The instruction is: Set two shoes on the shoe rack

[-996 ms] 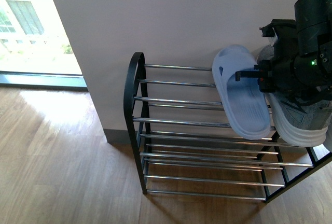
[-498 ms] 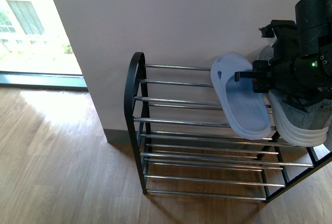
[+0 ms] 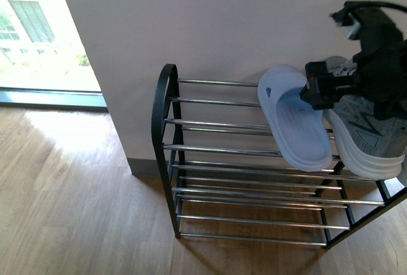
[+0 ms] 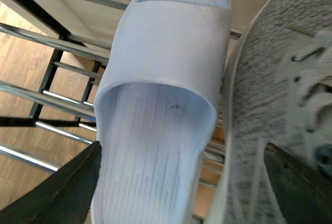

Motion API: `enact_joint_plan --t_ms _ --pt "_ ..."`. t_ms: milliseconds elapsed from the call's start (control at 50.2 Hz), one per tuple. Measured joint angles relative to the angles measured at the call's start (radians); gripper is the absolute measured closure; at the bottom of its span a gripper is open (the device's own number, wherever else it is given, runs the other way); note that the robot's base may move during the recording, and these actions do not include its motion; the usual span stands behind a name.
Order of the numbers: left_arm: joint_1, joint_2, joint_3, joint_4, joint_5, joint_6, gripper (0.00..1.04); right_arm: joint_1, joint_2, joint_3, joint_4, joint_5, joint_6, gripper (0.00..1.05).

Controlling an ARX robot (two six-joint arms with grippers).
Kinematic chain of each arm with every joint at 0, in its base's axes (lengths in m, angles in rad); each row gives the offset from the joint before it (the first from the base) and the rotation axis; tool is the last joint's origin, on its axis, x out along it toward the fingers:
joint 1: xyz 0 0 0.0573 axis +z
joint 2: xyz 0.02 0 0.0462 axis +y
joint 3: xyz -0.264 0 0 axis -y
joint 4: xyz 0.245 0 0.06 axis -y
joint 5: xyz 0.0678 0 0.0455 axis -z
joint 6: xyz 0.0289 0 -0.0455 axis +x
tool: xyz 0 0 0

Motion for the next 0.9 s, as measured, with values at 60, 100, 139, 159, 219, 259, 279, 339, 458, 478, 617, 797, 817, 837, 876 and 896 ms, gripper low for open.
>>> enact_joint_plan --t_ms 60,100,139,159,219,259,279,339,458,478,617,797,817,837,876,896 --pt "0.0 0.0 0.0 0.0 0.0 0.0 1.03 -0.029 -0.06 0.02 -0.091 -0.034 -0.027 0.08" --pt "0.0 0.0 0.0 0.0 0.0 0.0 1.03 -0.051 -0.097 0.04 -0.14 -0.046 -0.054 0.09" --pt "0.0 0.0 0.0 0.0 0.0 0.0 1.03 -0.067 -0.118 0.052 -0.167 -0.059 -0.068 0.09" --pt "0.0 0.0 0.0 0.0 0.0 0.0 1.03 -0.077 -0.132 0.057 -0.175 -0.062 -0.076 0.09" --pt "0.0 0.0 0.0 0.0 0.0 0.0 1.03 -0.098 -0.157 0.069 -0.183 -0.054 -0.113 0.09" --pt "0.0 0.0 0.0 0.0 0.0 0.0 1.03 -0.119 -0.179 0.074 -0.17 -0.033 -0.156 0.09" --pt "0.0 0.0 0.0 0.0 0.0 0.0 1.03 -0.124 -0.184 0.074 -0.16 -0.024 -0.169 0.09" --pt "0.0 0.0 0.0 0.0 0.0 0.0 1.03 -0.158 -0.205 0.073 -0.085 0.033 -0.252 0.09" --pt "0.0 0.0 0.0 0.0 0.0 0.0 1.03 -0.215 -0.217 0.042 0.1 0.147 -0.408 0.09" --pt "0.0 0.0 0.0 0.0 0.0 0.0 1.03 -0.226 -0.22 0.031 0.133 0.154 -0.446 0.09" --pt "0.001 0.001 0.0 0.0 0.001 0.0 1.03 -0.258 -0.559 -0.329 0.13 0.172 -0.508 0.09" --pt "0.001 0.0 0.0 0.0 -0.002 0.0 1.03 -0.387 -1.209 -0.61 -0.25 0.041 -0.462 0.09" --pt "0.001 0.0 0.0 0.0 -0.002 0.0 1.03 -0.414 -1.321 -0.627 -0.34 0.002 -0.44 0.09" --pt "0.001 0.0 0.0 0.0 -0.001 0.0 1.03 -0.418 -1.392 -0.631 -0.393 -0.001 -0.425 0.09" --pt "0.001 0.0 0.0 0.0 -0.001 0.0 1.03 -0.383 -1.543 -0.639 -0.476 0.055 -0.373 0.09" --pt "0.001 0.0 0.0 0.0 0.0 0.0 1.03 -0.356 -1.592 -0.641 -0.488 0.077 -0.355 0.09"
